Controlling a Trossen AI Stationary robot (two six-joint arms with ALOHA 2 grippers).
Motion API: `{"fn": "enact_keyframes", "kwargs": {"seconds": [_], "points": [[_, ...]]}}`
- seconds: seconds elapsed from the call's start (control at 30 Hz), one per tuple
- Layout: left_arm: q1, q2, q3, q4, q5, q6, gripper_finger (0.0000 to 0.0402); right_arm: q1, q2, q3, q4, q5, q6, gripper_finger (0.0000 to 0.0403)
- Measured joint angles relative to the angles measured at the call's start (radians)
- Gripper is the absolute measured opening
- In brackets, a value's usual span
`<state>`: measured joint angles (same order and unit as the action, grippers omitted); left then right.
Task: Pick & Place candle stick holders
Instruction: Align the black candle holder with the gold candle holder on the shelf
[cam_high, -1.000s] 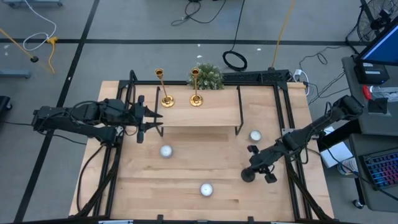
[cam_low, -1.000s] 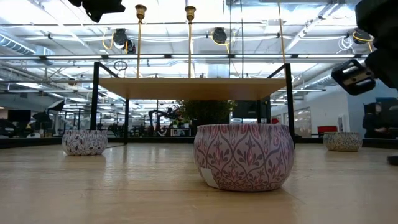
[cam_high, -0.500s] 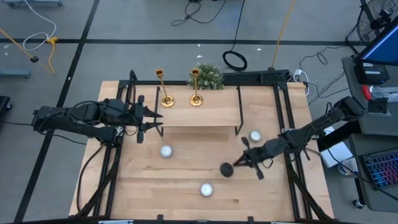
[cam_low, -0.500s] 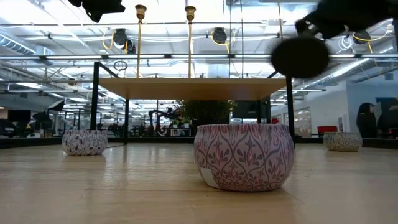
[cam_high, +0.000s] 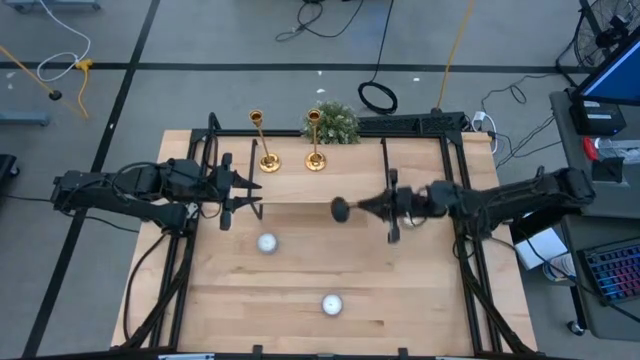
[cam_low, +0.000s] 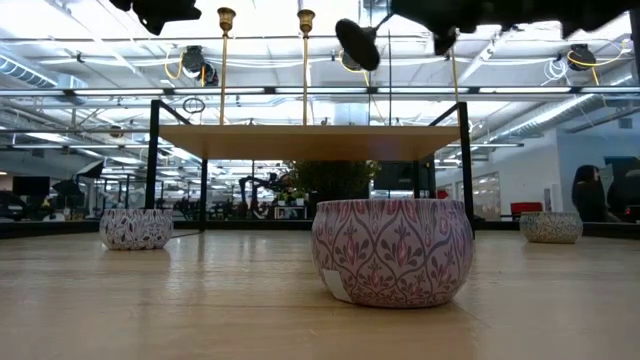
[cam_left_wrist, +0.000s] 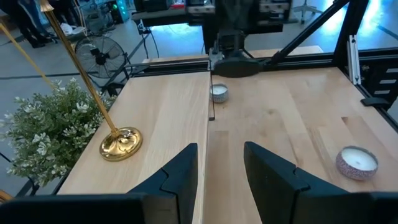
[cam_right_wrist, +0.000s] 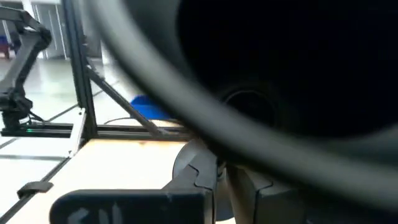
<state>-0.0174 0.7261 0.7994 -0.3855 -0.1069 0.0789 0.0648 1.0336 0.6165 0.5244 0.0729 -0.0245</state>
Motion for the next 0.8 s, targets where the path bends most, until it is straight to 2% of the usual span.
{"fn": "enact_keyframes", "kwargs": {"seconds": [0.1, 0.37, 0.57, 0.8], "points": [[0.0, 0.0, 0.0, 0.0, 0.0, 0.002, 0.0136, -0.084, 0.008, 0.111, -0.178, -0.075, -0.03, 0.0011], [0.0, 0.0, 0.0, 0.001, 0.0, 0.002, 0.0136, -0.322, 0.065, 0.374, -0.567, 0.011, -0.146, 0.0011], [0.0, 0.0, 0.0, 0.001, 0.0, 0.005, 0.0136, -0.478, 0.154, 0.406, -0.617, -0.003, -0.062, 0.0011], [0.0, 0.0, 0.0, 0.001, 0.0, 0.004, 0.0136, -0.557, 0.241, 0.407, -0.628, -0.142, -0.058, 0.0011]]}}
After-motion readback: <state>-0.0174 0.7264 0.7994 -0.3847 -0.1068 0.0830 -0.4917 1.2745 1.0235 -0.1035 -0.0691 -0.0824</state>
